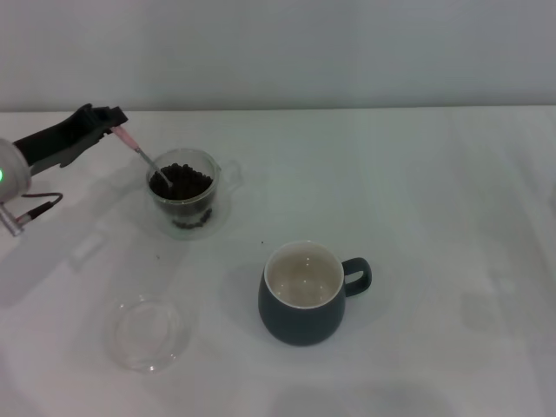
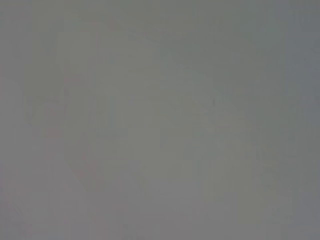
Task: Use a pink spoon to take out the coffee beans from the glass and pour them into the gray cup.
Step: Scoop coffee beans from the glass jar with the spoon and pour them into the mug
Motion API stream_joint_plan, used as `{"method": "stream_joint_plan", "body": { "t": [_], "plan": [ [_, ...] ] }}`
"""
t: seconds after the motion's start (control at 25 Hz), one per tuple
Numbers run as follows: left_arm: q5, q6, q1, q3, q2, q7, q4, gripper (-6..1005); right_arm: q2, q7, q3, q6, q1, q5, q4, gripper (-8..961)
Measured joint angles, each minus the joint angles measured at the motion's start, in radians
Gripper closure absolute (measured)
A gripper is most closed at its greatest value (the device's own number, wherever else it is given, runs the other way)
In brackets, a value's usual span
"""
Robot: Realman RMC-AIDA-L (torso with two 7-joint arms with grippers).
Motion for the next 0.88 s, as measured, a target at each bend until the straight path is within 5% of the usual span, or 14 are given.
{"method": "stream_joint_plan", "body": {
  "t": [0.88],
  "plan": [
    [-0.17, -0.104, 0.11, -0.002, 0.007, 0.045, 0.004, 872, 0.0, 0.001, -0.007, -0.077, -0.021, -0.011, 0.03, 217]
  ]
}}
